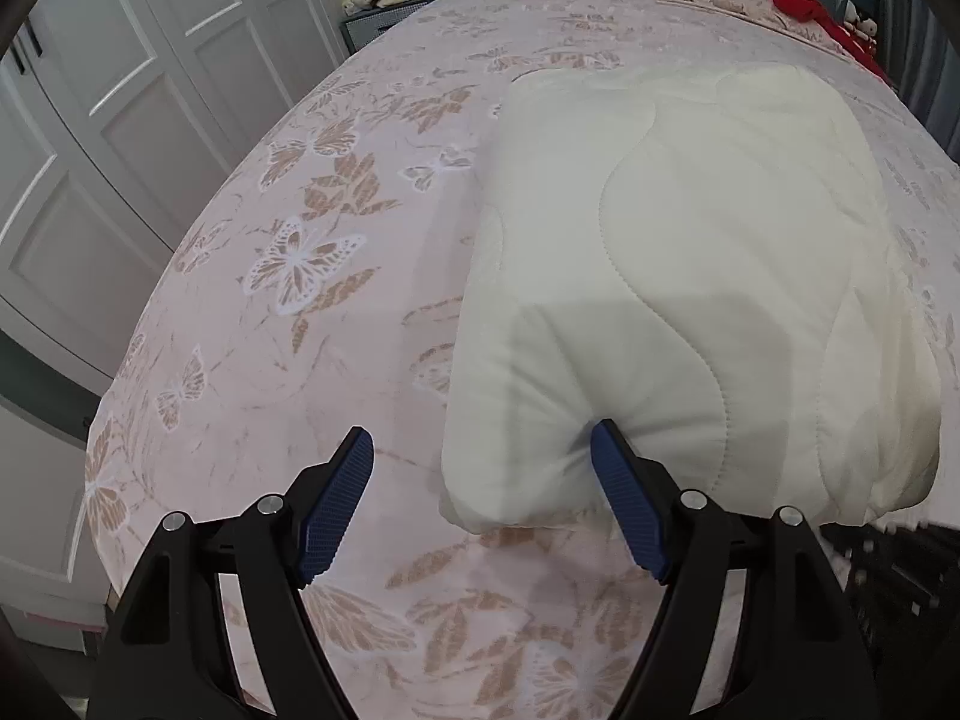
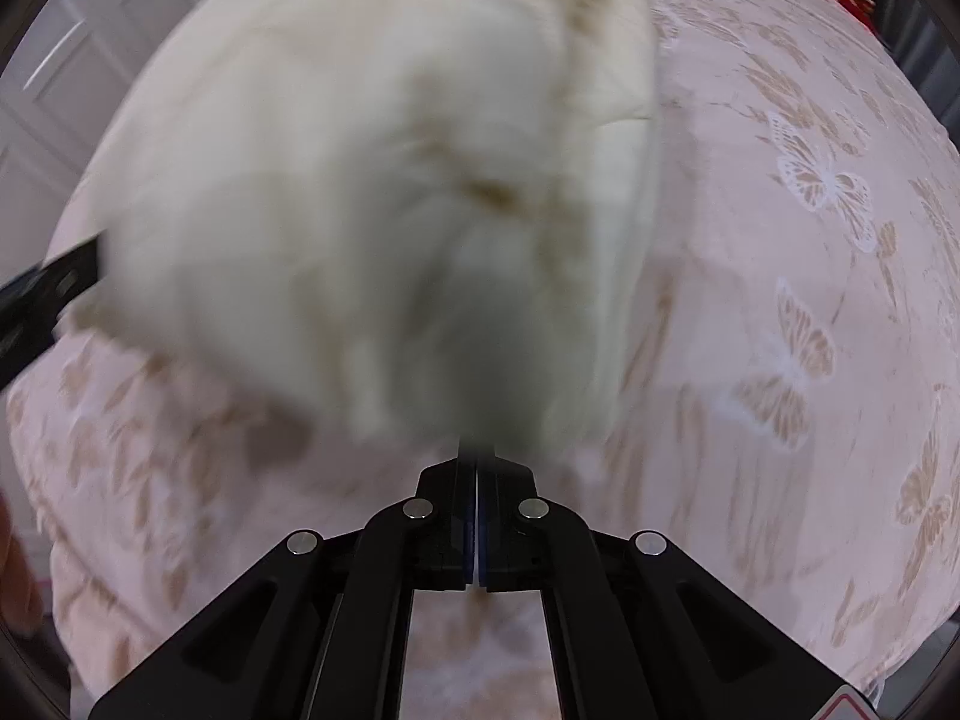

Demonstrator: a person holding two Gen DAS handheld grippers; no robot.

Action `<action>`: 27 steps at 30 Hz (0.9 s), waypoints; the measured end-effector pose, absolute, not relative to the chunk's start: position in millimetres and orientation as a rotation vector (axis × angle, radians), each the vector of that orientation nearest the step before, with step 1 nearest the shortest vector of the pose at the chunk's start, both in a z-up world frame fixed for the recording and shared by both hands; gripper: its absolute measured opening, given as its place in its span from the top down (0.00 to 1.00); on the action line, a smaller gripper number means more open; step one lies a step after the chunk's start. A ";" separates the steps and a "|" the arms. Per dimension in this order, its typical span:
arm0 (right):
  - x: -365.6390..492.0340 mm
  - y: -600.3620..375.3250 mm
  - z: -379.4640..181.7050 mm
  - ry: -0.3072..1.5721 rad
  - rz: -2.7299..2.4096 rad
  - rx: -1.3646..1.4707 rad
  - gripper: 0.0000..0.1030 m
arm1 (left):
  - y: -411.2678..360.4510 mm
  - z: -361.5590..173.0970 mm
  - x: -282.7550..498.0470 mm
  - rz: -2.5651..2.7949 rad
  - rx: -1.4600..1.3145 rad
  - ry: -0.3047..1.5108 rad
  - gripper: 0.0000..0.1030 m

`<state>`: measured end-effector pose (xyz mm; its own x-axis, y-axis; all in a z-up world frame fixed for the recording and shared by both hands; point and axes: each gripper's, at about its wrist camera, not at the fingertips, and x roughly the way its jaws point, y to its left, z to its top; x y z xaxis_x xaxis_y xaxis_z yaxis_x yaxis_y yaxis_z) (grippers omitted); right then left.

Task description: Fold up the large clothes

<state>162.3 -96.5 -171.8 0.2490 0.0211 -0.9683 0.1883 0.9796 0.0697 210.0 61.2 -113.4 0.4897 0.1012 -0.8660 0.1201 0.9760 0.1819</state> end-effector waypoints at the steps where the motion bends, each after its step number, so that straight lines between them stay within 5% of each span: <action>1: 166.6 -100.2 -173.5 1.315 -0.112 0.203 1.00 | 59.9 -113.2 208.8 -0.009 0.234 1.060 0.29; 14: 193.8 -112.8 -175.2 1.322 -0.141 0.156 1.00 | 51.1 -112.8 202.4 -0.010 0.217 1.077 0.29; 27: 111.9 -100.4 -75.0 1.103 -0.126 0.134 0.94 | 40.3 -70.7 154.6 -0.053 0.175 1.028 0.29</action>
